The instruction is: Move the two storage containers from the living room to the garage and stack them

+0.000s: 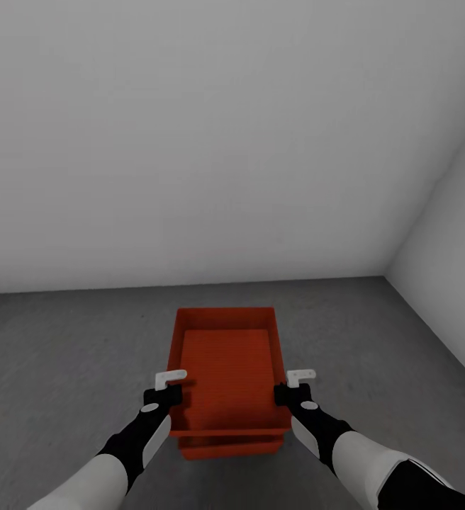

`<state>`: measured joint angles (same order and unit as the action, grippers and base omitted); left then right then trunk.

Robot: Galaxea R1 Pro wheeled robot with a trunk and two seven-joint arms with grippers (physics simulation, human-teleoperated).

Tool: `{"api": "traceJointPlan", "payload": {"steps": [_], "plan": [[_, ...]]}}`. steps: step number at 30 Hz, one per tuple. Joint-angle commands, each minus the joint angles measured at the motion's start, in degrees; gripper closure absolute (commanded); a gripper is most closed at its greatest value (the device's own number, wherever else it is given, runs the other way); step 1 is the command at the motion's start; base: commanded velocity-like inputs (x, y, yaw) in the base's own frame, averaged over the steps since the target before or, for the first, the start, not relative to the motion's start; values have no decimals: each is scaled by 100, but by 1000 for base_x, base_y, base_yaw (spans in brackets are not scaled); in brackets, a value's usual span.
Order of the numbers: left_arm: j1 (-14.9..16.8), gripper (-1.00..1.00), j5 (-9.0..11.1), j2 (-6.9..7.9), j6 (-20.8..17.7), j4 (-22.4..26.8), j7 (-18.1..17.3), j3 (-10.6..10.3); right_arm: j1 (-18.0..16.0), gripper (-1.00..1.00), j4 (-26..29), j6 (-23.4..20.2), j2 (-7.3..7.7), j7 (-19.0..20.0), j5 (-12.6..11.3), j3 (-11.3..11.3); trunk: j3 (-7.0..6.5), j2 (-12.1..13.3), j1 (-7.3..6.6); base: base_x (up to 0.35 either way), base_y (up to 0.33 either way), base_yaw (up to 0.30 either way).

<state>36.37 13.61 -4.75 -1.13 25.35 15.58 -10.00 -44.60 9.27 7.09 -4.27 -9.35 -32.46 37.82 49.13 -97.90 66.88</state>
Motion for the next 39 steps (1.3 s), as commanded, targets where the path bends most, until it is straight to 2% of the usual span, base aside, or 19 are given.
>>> {"api": "traceJointPlan", "payload": {"steps": [1, 11, 19, 39], "plan": [[1, 100, -69, 0, 104, 23, 85, 42, -5, 100, -22, 38, -3, -9, -155, -310, 4, -2, -2, -90, 0, 0], [1, 100, -69, 0, 104, 23, 87, 46, -5, 100, -22, 46, -6, -14, -155, -317, 4, -2, -2, -25, 0, 3], [1, 100, -69, 0, 103, 23, 85, 45, -5, 100, -22, 45, -2, -14, -163, -319, 4, -2, -2, -1, 0, 110], [1, 100, -69, -8, 104, 14, 92, 47, -5, 100, -22, 47, -3, -14, -164, -319, 4, -2, -2, 0, 0, 1]]}}
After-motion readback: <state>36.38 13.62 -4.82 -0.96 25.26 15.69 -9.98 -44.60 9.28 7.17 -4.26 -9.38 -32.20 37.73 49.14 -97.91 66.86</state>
